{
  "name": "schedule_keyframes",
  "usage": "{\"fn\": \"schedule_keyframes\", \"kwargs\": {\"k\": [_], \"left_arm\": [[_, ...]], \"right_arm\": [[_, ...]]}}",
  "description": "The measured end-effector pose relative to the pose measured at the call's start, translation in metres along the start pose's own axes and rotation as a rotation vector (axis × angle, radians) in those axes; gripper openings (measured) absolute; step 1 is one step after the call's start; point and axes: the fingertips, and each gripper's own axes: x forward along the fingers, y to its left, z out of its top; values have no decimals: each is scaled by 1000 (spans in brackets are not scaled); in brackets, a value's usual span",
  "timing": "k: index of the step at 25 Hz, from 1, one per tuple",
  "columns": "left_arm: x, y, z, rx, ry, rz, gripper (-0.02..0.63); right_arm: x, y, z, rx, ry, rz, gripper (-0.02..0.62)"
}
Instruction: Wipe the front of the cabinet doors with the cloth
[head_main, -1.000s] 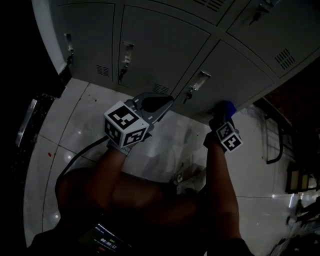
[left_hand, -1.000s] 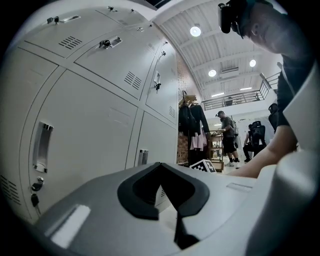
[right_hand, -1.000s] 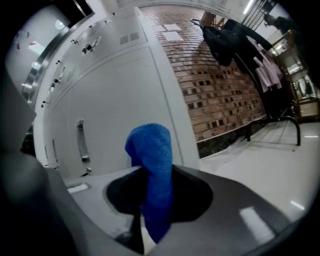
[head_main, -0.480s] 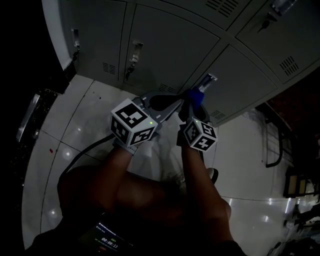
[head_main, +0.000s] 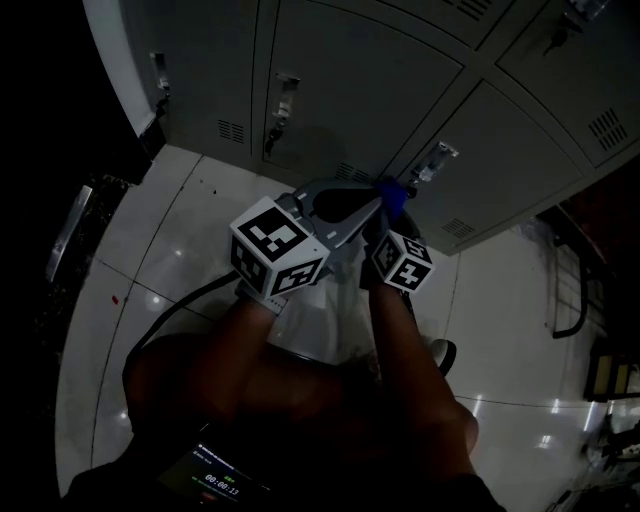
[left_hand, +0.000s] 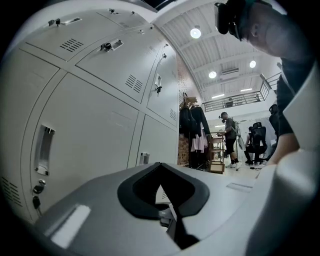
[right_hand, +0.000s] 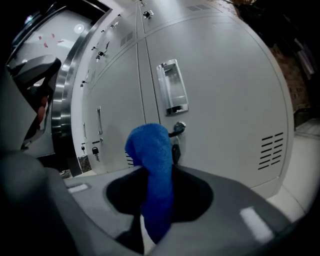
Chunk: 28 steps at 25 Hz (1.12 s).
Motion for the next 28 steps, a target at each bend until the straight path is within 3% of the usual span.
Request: {"fn": "schedule_keyframes", "kwargs": {"k": [4,9,13,17,20,28], "left_arm": [[2,2,-2,-6,1,3,3],[4,1,-7,-3,10,-1,3],[4,1,-9,-1,19,-1,3],[3,-1,-9,0,22,0,3],[4,-2,-9,1,25,-1,3],[2,-2,-9,5,27,-1,3]], "right_arm": [[6,-18,-1,59,-6,-17,101],[0,-45,4,48,-20,-71,101],[-13,-85,-1,154,-41,-158,101],[-26,-118,0,175,-51,-222,101],[-37,-136,0,250,-66,-263,101],[-75,-214,5,324,-117,-449,101]]}}
